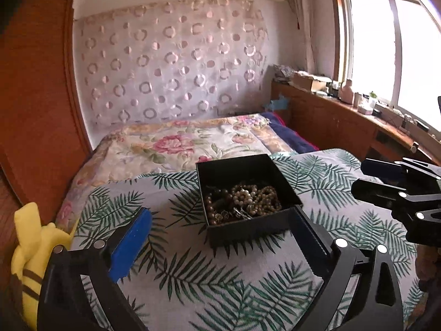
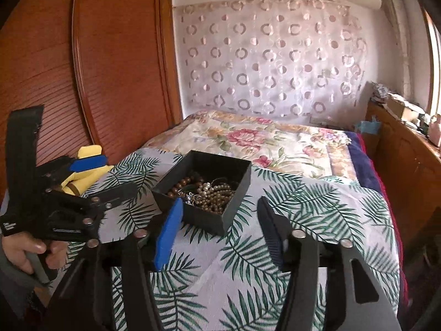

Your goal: Organize jewelry

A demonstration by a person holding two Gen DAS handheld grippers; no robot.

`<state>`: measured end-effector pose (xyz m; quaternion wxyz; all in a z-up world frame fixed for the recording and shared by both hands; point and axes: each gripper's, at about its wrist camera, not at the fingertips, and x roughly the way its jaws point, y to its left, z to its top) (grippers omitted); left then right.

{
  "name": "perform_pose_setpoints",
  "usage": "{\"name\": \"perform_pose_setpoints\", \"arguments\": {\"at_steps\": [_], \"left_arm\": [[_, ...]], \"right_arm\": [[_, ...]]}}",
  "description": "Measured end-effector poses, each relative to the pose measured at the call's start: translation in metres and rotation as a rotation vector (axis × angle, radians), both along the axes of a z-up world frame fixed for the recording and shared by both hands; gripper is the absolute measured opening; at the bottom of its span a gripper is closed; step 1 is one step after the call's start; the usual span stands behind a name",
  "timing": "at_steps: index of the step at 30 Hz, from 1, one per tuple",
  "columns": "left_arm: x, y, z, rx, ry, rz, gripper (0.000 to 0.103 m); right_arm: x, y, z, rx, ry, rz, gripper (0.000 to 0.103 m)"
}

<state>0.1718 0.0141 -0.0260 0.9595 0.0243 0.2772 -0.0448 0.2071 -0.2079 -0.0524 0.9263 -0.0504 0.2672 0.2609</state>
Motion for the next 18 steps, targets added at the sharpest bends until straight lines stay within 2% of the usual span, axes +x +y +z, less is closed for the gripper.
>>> {"name": "perform_pose_setpoints", "arguments": {"at_steps": [5,10,18], "left_arm": [[-0.030,0.000,0.010,-0.007,-0.034,0.011,0.095],[-0.057,-0.003,0.012,-0.004,-0.059,0.035,0.095],[-0.087,-0.001,0.014,-0.018,-0.072,0.079,0.095]], "right_arm": [[-0.026,-0.016,0.004,0.034,-0.034,-0.067,0.086],[-0.055,-0.034,0.008,0.063,-0.092,-0.130,0.101],[-0.077,-0.045,0.008,0.091,-0.116,-0.177,0.101]]}}
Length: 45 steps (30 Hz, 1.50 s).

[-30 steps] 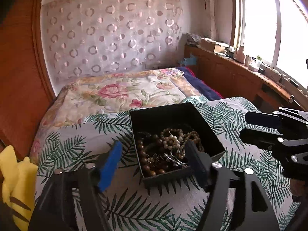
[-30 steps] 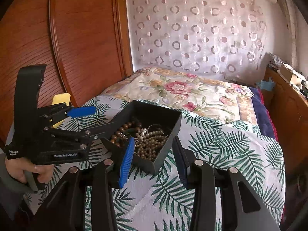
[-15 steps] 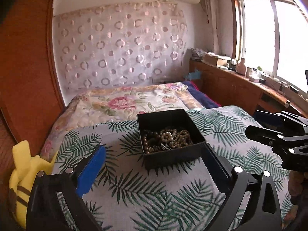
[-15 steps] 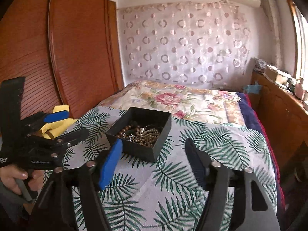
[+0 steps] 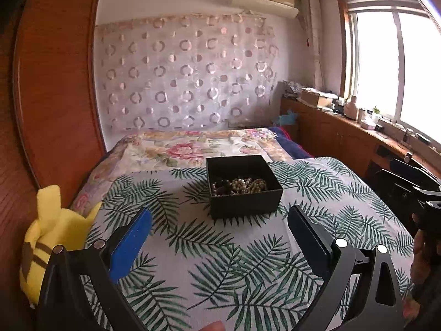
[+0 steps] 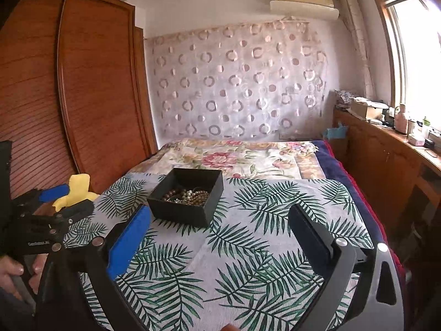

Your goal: Organize jewelry

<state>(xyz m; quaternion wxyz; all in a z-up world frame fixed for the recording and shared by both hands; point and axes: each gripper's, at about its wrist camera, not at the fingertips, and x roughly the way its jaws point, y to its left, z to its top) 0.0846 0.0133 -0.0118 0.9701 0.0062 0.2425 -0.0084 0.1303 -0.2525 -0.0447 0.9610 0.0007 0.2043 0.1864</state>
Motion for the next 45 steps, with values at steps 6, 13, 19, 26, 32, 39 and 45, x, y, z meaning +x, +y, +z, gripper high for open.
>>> {"name": "perform_pose_setpoints", "arguments": {"at_steps": [6,13,19,26,32,39,45], "left_arm": [[-0.010,0.000,0.001,-0.004,-0.002,0.008,0.095],[-0.012,0.000,0.002,-0.008,-0.009,0.014,0.095],[-0.014,0.002,0.002,-0.014,-0.013,0.016,0.095],[-0.018,0.004,0.004,-0.011,-0.013,0.020,0.095],[-0.018,0.004,0.004,-0.011,-0.014,0.020,0.095],[-0.020,0.005,0.007,-0.010,-0.013,0.012,0.095],[-0.020,0.006,0.006,-0.010,-0.014,0.013,0.095]], "right_arm": [[-0.006,0.001,-0.001,-0.001,-0.009,-0.012,0.101],[-0.007,0.002,-0.002,-0.003,-0.008,-0.015,0.101],[-0.008,0.003,-0.004,-0.003,-0.004,-0.019,0.101],[-0.009,0.003,-0.006,-0.002,-0.004,-0.020,0.101],[-0.009,0.003,-0.006,-0.001,-0.002,-0.018,0.101],[-0.009,0.002,-0.005,-0.002,-0.003,-0.019,0.101],[-0.009,0.002,-0.005,-0.002,-0.003,-0.019,0.101]]}}
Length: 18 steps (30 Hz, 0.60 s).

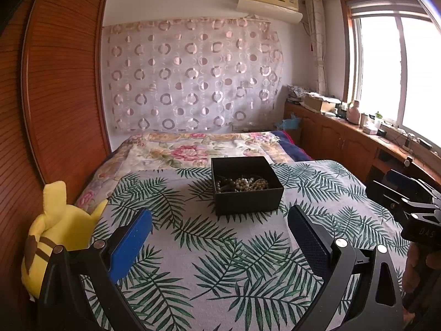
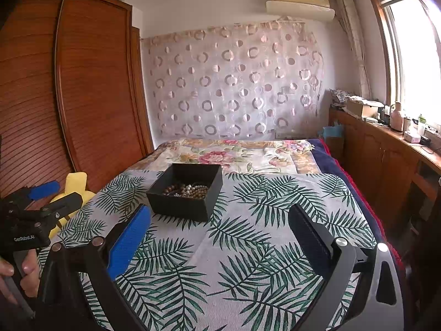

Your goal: Organize jewelry

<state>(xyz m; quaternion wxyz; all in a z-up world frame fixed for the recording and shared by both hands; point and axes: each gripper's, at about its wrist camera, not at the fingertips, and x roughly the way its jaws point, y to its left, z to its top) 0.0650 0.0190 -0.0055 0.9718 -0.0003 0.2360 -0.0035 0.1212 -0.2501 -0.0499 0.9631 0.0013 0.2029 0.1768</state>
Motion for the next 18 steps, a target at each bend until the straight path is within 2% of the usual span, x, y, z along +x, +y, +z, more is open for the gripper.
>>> {"name": "perform_pose_setpoints", "arguments": {"at_steps": [18], "left_arm": [[-0.0004,0.0010,0.0003,0.002,-0.003,0.003,0.095]], "right_arm": [[0.0001,-0.0013,0.0008,0.001,0.002,0.001,0.101]]}}
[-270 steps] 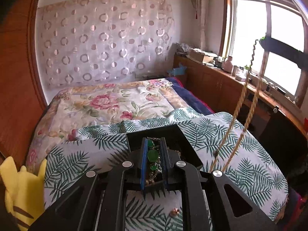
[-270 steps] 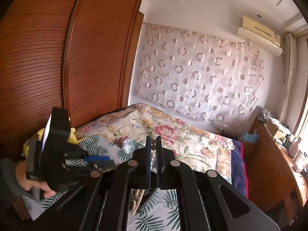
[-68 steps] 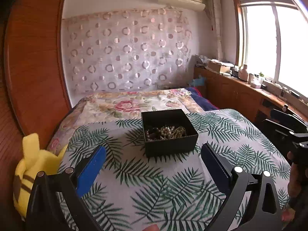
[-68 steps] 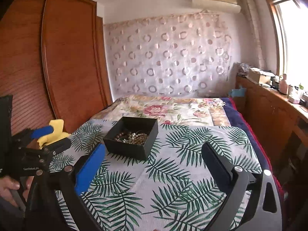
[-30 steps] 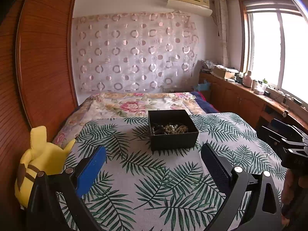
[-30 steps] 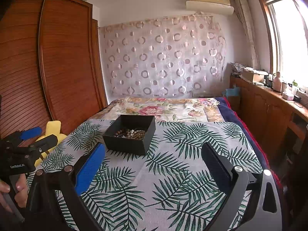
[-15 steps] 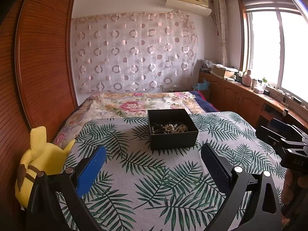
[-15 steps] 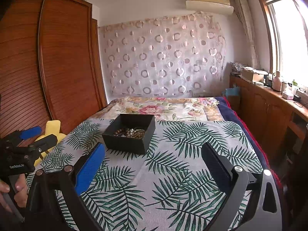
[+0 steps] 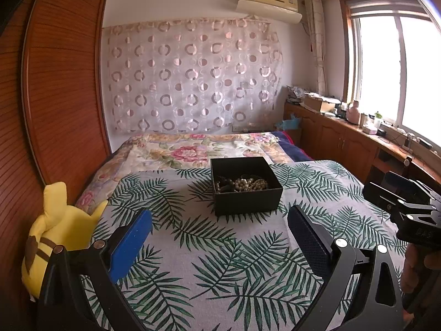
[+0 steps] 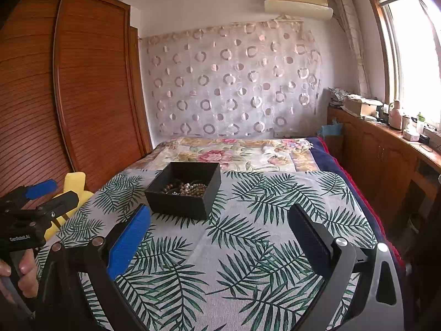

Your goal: Organize jewelry

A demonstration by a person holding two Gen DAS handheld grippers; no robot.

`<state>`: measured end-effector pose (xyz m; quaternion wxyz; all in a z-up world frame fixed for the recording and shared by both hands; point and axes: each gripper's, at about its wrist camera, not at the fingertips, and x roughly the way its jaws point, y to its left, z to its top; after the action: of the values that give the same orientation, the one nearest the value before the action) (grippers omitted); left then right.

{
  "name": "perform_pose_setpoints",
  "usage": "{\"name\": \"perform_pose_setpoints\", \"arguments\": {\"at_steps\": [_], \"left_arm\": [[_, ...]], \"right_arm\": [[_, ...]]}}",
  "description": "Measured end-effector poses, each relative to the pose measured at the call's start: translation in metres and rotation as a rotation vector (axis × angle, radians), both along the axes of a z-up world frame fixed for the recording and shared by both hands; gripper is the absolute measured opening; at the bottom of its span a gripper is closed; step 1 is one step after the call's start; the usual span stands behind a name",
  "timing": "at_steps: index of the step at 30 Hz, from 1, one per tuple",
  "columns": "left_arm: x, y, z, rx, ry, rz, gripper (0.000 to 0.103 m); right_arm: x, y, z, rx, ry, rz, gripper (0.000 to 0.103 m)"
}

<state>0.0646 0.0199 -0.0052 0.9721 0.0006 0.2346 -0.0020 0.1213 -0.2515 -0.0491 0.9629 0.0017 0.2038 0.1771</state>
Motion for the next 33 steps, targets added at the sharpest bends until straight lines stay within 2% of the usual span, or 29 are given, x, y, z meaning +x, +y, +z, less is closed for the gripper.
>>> {"name": "perform_pose_setpoints", "arguments": {"at_steps": [33], "left_arm": [[-0.0002,0.0014,0.0019,0.002,0.000,0.009,0.095]], "right_arm": [[-0.0004,-0.0005,0.0006,-0.002,0.000,0.000,0.101]]}}
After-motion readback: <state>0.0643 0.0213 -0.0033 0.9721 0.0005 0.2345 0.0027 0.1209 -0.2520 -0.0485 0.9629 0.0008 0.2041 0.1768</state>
